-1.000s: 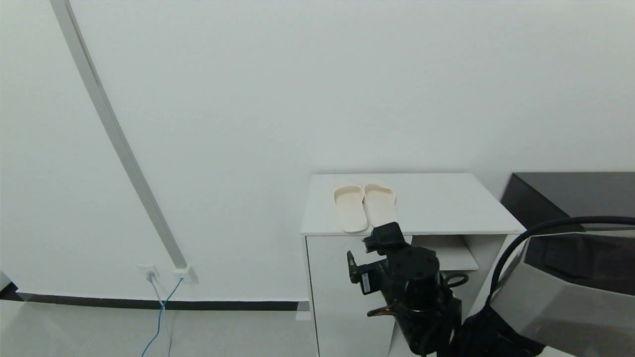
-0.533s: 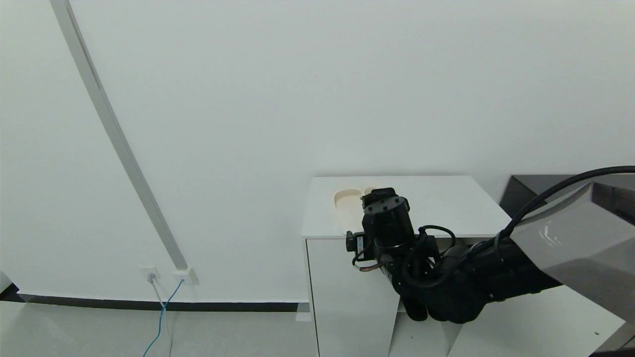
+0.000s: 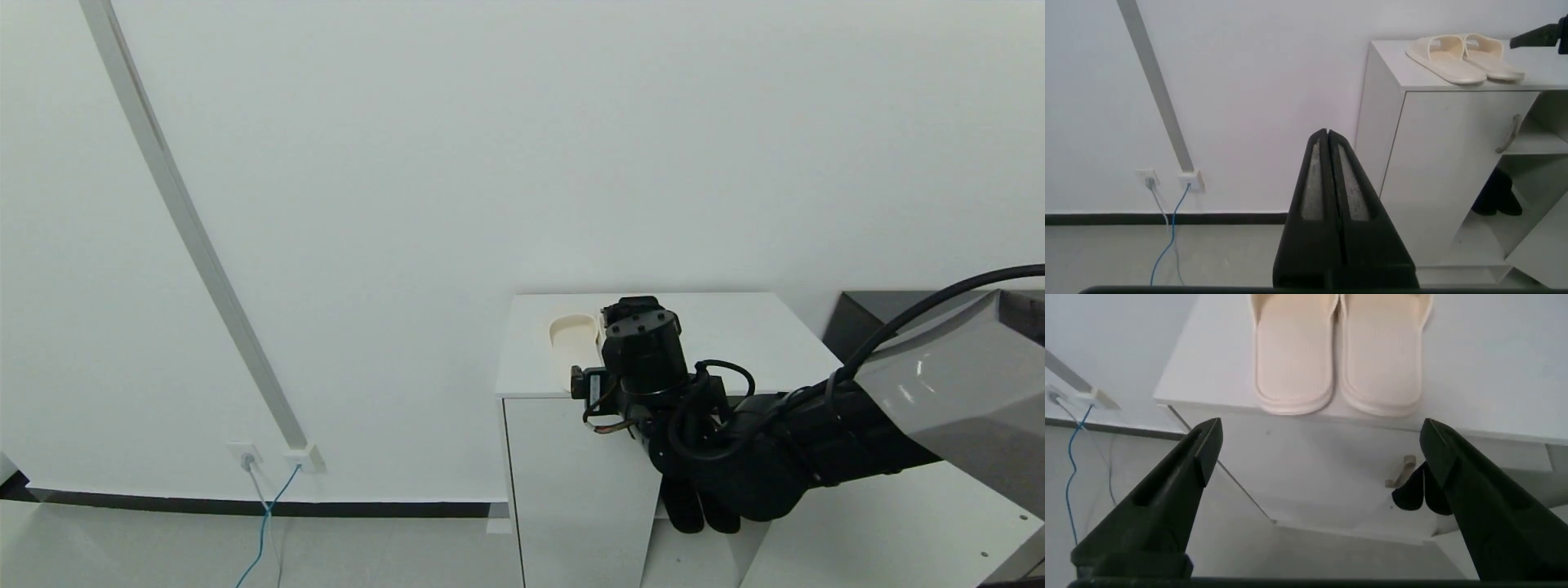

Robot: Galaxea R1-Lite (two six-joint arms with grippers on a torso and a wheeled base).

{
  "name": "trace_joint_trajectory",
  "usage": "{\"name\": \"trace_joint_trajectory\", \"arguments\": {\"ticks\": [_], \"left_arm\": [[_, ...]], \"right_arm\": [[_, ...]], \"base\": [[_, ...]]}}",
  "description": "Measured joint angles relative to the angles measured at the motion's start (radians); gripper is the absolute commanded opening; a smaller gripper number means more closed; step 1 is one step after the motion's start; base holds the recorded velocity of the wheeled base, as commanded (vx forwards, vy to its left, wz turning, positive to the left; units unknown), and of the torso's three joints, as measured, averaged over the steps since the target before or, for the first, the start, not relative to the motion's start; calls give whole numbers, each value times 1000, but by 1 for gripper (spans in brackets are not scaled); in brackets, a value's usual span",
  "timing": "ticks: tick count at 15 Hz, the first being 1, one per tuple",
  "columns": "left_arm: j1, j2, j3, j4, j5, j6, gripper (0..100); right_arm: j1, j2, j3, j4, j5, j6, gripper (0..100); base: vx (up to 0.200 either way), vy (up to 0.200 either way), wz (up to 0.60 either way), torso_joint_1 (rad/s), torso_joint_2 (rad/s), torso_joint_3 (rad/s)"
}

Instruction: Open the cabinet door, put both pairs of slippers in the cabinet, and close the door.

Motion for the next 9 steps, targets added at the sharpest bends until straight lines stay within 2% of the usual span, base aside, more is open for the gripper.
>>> {"name": "trace_joint_trajectory", "arguments": {"ticks": [1, 6, 9], "left_arm": [[0, 0, 0, 0, 0, 0, 0], [0, 0, 0, -1, 3, -2, 0], [0, 0, 0, -1, 3, -3, 0]], "right_arm": [[2, -1, 8, -10, 1, -1, 100], [-2, 15, 28, -17, 5, -1, 100], [-13, 64, 16, -74, 20, -7, 100]], "base": [[200, 0, 0, 12, 7, -2], [0, 0, 0, 0, 0, 0], [0, 0, 0, 0, 0, 0]]}}
